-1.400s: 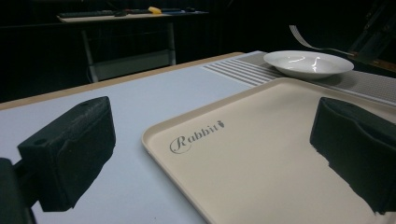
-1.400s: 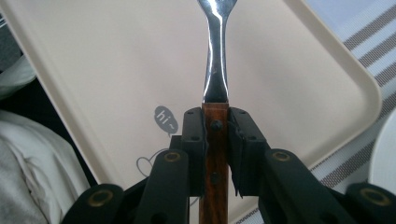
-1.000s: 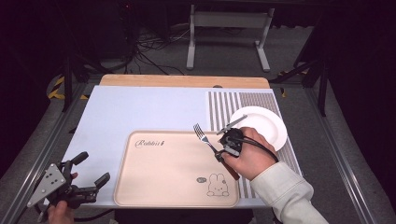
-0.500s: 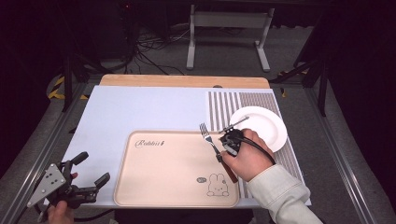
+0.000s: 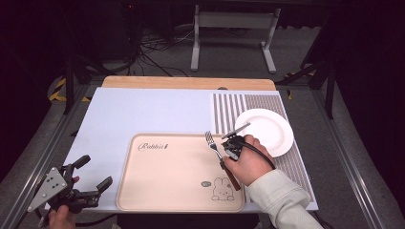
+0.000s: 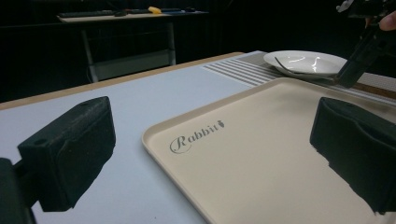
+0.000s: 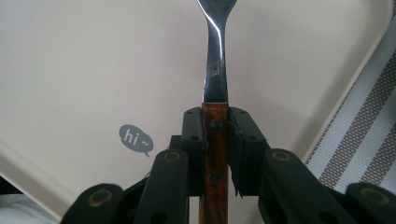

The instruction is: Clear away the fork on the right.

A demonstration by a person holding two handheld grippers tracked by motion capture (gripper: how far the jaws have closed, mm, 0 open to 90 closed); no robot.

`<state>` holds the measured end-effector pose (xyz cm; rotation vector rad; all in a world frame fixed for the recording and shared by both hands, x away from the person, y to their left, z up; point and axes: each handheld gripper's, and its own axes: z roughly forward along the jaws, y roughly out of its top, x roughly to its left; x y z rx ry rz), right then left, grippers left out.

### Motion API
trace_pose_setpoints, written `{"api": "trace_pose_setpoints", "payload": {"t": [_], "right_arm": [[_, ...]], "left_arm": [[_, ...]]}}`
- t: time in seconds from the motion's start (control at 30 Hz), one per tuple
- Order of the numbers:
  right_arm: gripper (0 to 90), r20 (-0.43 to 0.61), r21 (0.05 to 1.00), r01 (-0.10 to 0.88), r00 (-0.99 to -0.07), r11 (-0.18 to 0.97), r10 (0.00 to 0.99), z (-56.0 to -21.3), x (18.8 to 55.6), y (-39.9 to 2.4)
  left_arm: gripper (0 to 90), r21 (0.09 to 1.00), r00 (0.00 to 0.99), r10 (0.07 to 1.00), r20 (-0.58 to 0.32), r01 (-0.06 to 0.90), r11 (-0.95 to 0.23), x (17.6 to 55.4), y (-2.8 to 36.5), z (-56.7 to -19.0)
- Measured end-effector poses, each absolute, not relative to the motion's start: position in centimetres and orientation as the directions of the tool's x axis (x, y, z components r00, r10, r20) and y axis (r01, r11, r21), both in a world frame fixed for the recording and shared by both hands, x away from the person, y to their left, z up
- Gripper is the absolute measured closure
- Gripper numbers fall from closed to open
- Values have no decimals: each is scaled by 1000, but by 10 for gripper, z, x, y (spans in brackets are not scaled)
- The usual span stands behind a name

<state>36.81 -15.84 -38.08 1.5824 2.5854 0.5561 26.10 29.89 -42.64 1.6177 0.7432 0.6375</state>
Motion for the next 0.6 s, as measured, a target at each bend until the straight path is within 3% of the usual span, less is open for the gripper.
{"api": "trace_pose_setpoints", "payload": {"t": [0.6], "right_arm": [[783,141,238,892,-424,385,895,-403,374,-152]], "left_arm": [[10,987,648,761,7,120,-111,261,299,-426]]}}
